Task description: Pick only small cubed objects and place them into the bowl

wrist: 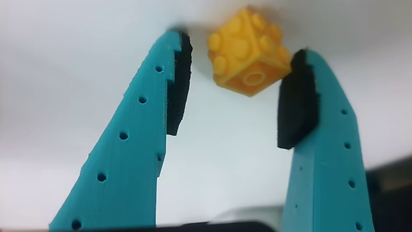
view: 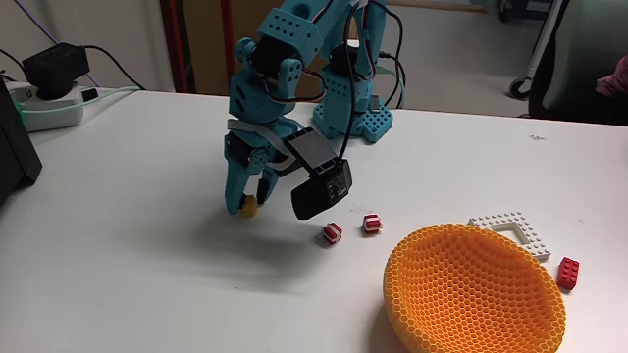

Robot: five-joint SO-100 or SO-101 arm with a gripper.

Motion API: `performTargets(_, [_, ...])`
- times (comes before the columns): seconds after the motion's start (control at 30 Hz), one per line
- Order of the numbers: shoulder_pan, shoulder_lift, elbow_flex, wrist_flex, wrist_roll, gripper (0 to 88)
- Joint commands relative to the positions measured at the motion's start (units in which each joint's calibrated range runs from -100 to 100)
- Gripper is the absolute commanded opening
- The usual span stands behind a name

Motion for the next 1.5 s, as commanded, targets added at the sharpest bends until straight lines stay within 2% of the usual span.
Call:
performTargets(0.0, [0.7, 0.0, -1.9, -1.4, 0.8, 14.8])
performTargets(0.23, [0.7, 0.0, -2.0, -2.3, 1.6, 2.7])
performTargets(0.53, [-1.6, -12.7, -10.4, 10.1, 3.8, 1.1])
performTargets(0.63, [-7.1, -18.4, -13.9, 14.2, 4.3, 1.6])
performTargets(0.77, [-19.7, -22.4, -18.1, 17.7, 4.2, 2.3])
performTargets(1.03, [-39.4, -22.6, -22.3, 15.4, 3.7, 2.2])
performTargets(1.47, [-50.6, -13.3, -22.4, 2.9, 4.0, 2.6])
